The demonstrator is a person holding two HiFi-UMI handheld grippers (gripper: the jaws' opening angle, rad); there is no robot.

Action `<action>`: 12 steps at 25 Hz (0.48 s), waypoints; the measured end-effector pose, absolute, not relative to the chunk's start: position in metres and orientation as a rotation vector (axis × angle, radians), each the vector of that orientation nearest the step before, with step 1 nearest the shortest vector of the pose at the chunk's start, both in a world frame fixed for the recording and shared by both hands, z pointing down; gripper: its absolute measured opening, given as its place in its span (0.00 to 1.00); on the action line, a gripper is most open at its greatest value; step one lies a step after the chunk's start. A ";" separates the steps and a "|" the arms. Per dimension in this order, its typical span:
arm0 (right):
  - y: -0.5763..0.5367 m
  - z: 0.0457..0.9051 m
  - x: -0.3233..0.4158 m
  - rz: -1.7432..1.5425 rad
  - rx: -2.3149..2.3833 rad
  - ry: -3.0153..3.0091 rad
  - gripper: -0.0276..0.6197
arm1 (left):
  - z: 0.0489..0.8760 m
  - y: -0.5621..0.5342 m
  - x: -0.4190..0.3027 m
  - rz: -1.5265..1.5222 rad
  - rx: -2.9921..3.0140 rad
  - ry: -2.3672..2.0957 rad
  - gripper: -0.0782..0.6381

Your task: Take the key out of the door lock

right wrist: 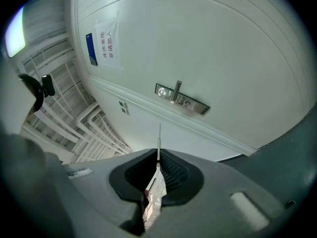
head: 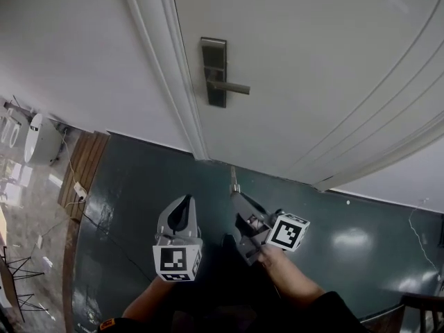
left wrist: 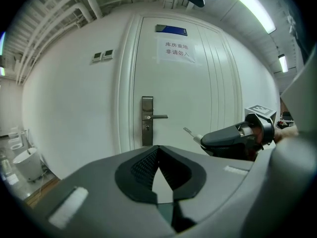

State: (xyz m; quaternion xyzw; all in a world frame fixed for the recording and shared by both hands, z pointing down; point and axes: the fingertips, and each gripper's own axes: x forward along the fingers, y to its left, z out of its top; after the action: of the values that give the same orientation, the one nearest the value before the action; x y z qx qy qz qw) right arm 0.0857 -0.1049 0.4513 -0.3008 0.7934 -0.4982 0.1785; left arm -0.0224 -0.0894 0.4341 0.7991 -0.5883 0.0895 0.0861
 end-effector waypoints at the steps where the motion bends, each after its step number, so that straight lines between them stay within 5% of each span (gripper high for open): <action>1: -0.099 0.449 0.082 -1.404 -0.848 2.258 0.06 | 0.434 -0.082 -0.028 0.261 2.365 -1.765 0.13; 12: -0.029 0.436 0.029 -1.392 -0.846 2.287 0.06 | 0.424 0.003 -0.099 0.192 2.318 -1.842 0.13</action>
State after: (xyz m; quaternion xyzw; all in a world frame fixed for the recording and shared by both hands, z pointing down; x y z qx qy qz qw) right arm 0.0287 -0.0289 0.4361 -0.2970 0.8031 -0.4890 0.1663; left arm -0.0989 0.0034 0.4237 0.7782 -0.6185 0.0644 0.0874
